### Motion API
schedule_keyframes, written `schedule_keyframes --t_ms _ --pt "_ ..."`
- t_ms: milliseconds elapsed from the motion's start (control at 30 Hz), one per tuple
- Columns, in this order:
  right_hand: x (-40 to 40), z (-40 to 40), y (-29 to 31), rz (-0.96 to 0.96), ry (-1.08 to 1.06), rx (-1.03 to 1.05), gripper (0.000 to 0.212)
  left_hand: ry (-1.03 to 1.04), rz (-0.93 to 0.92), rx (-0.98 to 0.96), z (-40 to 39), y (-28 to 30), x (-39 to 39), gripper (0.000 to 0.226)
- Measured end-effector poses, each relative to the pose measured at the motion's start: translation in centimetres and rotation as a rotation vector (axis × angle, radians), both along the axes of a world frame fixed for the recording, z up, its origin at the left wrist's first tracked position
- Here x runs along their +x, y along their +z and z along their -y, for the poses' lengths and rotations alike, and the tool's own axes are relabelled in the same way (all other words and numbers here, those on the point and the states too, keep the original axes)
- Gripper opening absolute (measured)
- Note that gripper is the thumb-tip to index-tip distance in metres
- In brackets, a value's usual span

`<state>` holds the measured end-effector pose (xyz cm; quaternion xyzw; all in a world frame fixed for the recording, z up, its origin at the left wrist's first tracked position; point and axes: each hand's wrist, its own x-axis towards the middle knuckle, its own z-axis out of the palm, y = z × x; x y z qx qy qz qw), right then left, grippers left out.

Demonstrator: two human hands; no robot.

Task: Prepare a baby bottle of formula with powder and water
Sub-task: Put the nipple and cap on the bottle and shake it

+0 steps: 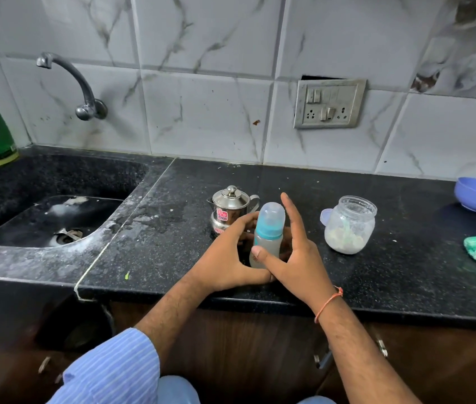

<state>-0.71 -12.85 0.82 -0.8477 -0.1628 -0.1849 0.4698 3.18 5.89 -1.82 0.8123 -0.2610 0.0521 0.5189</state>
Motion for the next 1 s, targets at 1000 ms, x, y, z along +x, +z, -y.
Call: schedule_keyframes --t_ms 1000 --pt "2.3 1.3 3.4 -0.260 -0.014 1.032 0.067 -0.027 -0.039 -0.069 -0.4 0.1 0.0 0.123"
